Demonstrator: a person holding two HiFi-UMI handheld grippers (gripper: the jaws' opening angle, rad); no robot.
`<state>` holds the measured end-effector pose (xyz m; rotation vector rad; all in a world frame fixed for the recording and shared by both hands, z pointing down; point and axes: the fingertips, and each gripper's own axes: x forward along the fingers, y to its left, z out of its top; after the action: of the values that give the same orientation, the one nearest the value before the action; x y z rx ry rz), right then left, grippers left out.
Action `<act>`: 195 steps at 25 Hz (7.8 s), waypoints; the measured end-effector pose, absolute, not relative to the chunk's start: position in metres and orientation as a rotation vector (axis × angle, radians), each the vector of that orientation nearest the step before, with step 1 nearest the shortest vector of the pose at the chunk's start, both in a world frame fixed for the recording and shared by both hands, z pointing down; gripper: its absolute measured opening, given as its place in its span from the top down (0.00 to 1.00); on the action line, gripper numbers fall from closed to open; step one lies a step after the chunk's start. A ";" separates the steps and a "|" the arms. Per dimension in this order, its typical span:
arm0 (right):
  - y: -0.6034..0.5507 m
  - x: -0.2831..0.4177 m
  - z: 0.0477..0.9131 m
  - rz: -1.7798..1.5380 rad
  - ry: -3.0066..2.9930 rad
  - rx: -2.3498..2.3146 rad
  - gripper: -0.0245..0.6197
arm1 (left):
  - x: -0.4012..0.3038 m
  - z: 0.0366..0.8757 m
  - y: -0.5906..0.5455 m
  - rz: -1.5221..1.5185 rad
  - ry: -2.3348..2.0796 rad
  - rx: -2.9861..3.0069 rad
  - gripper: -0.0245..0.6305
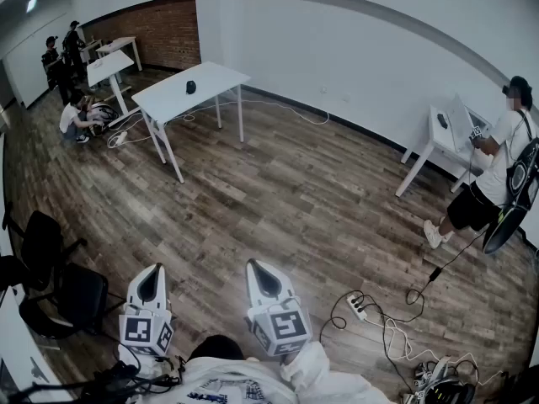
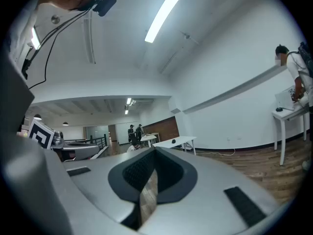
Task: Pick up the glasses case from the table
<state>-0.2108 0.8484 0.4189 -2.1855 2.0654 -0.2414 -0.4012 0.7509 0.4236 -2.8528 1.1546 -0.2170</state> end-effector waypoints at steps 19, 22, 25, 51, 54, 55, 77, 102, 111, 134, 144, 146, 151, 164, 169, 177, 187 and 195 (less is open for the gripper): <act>0.514 -0.122 0.430 -0.269 2.105 -2.299 0.97 | -0.284 0.433 0.400 -0.283 0.971 -2.828 0.94; 0.475 -0.116 0.421 -0.258 2.108 -2.307 0.97 | -0.286 0.430 0.351 -0.253 1.026 -2.849 0.94; 0.443 -0.108 0.421 -0.265 2.125 -2.318 0.97 | -0.284 0.432 0.322 -0.245 1.045 -2.855 0.94; 0.151 0.078 0.449 -0.299 2.225 -2.129 0.97 | -0.120 0.458 0.061 -0.344 1.267 -2.817 0.94; 0.111 0.116 0.449 -0.317 2.217 -2.111 0.97 | -0.083 0.453 0.023 -0.344 1.279 -2.813 0.94; 0.099 0.126 0.448 -0.318 2.221 -2.101 0.97 | -0.073 0.450 0.011 -0.339 1.288 -2.808 0.94; -0.172 0.219 0.462 -0.324 2.296 -2.060 0.97 | 0.005 0.454 -0.240 -0.359 1.368 -2.724 0.94; -0.455 0.223 0.484 -0.486 2.428 -2.031 0.97 | 0.032 0.499 -0.502 -0.501 1.461 -2.869 0.94; -0.491 0.176 0.577 -1.154 2.507 -1.751 0.54 | 0.030 0.497 -0.516 -0.515 1.540 -2.837 0.94; -0.525 0.079 0.760 -1.743 2.874 -2.070 0.21 | -0.083 0.495 -0.486 -0.441 1.865 -2.668 0.94; -0.522 0.077 0.781 -1.664 2.967 -2.201 0.19 | -0.087 0.497 -0.479 -0.453 1.857 -2.665 0.94; -0.523 0.075 0.781 -1.635 2.997 -2.172 0.18 | -0.090 0.501 -0.479 -0.463 1.871 -2.664 0.94; -0.521 0.076 0.782 -1.664 3.008 -2.158 0.17 | -0.088 0.503 -0.482 -0.469 1.865 -2.668 0.94; -0.512 0.082 0.772 -1.581 3.009 -2.113 0.31 | -0.084 0.508 -0.479 -0.489 1.862 -2.679 0.94; -0.502 0.086 0.753 -1.578 2.931 -2.027 0.32 | -0.083 0.510 -0.479 -0.507 1.869 -2.695 0.94; -0.519 0.117 0.642 -1.351 2.727 -1.796 0.32 | -0.054 0.508 -0.497 -0.482 1.787 -2.731 0.94; -0.508 0.175 0.445 -0.712 2.597 -1.546 0.32 | -0.007 0.459 -0.522 -0.417 1.641 -2.709 0.94; -0.496 0.194 0.440 -0.741 2.529 -1.563 0.33 | 0.008 0.453 -0.523 -0.407 1.602 -2.723 0.94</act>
<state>0.1935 -0.4955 0.4403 -1.5634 2.5294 -0.7411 0.0081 -0.5226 0.4534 -2.7230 1.6018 -0.4067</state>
